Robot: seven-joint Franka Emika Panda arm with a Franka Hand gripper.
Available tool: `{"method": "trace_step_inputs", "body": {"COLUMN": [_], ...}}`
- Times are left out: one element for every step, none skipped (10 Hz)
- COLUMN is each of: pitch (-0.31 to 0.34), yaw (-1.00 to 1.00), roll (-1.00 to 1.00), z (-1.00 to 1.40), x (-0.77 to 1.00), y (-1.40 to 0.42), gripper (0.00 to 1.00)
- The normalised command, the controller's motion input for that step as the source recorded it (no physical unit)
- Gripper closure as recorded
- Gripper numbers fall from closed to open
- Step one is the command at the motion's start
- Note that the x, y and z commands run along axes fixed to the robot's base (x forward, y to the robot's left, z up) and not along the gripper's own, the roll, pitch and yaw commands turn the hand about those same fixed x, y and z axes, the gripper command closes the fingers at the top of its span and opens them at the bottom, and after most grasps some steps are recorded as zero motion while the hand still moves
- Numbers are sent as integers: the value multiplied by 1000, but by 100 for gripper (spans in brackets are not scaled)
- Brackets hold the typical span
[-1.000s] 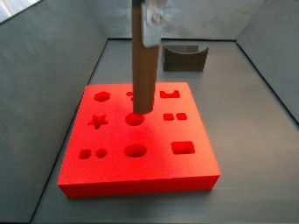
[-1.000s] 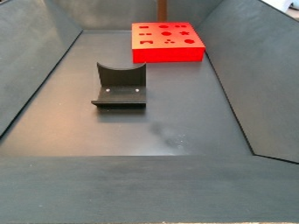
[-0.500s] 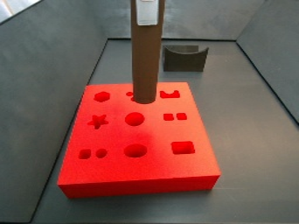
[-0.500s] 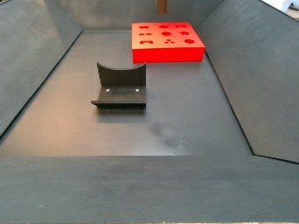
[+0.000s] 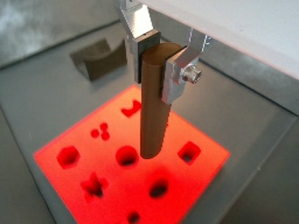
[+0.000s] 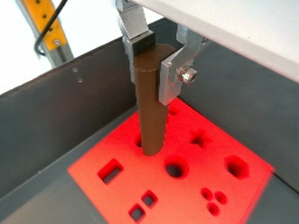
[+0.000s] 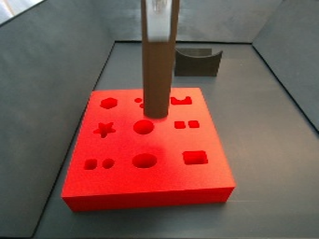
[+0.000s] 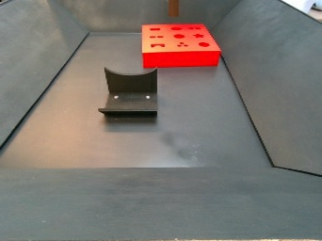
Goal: Pick up the oval object. Move up. Place the oval object on the fixture. Regrasp the oval object. Move to above the board. Insert the oval object.
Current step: Insert the oval object.
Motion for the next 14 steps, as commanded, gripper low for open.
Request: {"method": "trace_step_inputs", "body": {"pitch": [0, -10, -9, -27, -94, -91, -103, -46, 0, 0, 3, 0, 0, 0], "yaw": [254, 154, 43, 0, 0, 0, 29, 126, 66, 20, 20, 0, 0, -54], "roll": [64, 61, 10, 80, 1, 0, -4, 0, 0, 29, 51, 26, 34, 30], "z": [-291, -109, -9, -331, -389, -237, -314, -363, -300, -203, -151, -123, -163, -160], "x": [29, 0, -9, -343, -291, -157, 0, 269, 389, 249, 91, 0, -120, -266], "y": [-717, -346, -94, -123, -91, -17, -94, -3, 0, 0, 0, 0, 34, 0], "gripper": [100, 100, 100, 100, 100, 100, 100, 100, 100, 100, 100, 100, 100, 100]}}
